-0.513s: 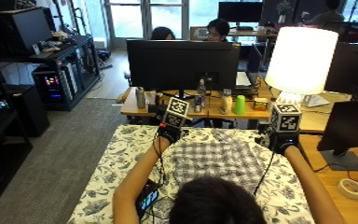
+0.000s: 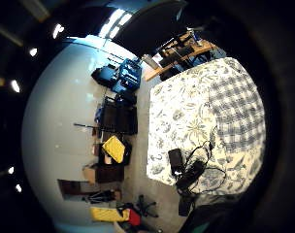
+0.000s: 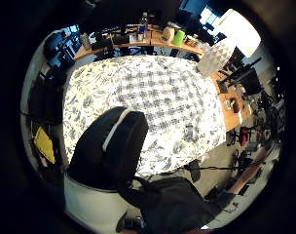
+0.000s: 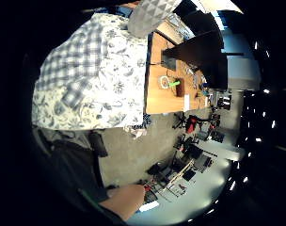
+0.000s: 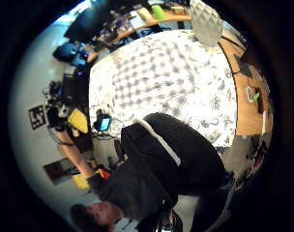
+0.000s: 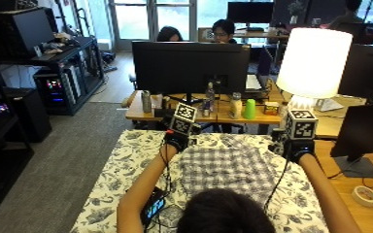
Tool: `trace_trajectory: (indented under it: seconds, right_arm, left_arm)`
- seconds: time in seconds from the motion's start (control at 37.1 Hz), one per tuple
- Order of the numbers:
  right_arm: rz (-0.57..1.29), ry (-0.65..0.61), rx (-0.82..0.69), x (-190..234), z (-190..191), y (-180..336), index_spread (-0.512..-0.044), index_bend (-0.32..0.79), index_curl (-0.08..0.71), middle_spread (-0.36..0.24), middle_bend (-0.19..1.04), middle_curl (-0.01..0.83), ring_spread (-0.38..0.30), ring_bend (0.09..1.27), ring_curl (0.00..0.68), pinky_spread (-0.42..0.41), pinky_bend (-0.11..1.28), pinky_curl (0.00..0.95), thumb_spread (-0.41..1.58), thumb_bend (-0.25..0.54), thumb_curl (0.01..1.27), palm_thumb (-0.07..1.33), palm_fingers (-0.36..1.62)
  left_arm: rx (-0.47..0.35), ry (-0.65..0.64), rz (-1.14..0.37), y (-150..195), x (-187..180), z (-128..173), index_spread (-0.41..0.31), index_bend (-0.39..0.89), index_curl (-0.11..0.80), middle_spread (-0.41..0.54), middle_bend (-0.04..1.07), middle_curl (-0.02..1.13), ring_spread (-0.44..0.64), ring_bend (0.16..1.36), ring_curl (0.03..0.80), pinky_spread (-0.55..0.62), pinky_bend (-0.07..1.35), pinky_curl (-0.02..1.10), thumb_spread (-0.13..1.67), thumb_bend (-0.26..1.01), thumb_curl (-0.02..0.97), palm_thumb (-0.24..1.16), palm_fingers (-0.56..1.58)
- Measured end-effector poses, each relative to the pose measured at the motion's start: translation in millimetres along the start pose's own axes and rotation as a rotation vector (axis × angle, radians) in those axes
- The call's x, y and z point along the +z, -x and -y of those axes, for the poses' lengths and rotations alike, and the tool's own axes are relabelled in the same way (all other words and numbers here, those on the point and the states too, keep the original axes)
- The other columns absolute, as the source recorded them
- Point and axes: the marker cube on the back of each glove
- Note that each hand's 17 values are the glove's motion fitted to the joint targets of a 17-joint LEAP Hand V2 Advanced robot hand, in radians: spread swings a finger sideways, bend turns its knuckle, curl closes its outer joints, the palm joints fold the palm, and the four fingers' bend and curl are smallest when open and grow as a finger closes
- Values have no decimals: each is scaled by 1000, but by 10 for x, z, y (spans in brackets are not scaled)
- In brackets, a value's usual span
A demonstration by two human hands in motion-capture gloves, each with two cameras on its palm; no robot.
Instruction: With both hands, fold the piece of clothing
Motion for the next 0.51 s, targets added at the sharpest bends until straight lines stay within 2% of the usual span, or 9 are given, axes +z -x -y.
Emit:
trace_trajectory:
  seconds: [0.22,0.35,0.51]
  right_arm:
    - [-21,-14,8,-27,-61,23,-298,108,138,75,205,201,156,473,210,230,656,296,1107,12,140,240,155]
    - [-31,-12,-4,-66,-90,64,-301,97,138,67,216,228,147,516,231,226,659,304,1123,-11,152,239,180]
    - [-20,6,-27,129,96,69,-302,87,137,57,232,257,129,555,258,223,673,319,1135,-19,162,226,201]
  left_arm:
    - [55,4,-75,3,9,-30,-114,284,309,220,131,100,254,552,232,371,412,252,1010,-22,166,145,275]
    - [70,25,-117,-39,105,53,-113,269,329,168,156,128,212,552,239,339,396,261,1021,-21,184,149,329]
    - [105,45,-131,-163,312,41,-113,246,348,149,148,151,192,544,250,300,399,281,1021,-23,203,150,333]
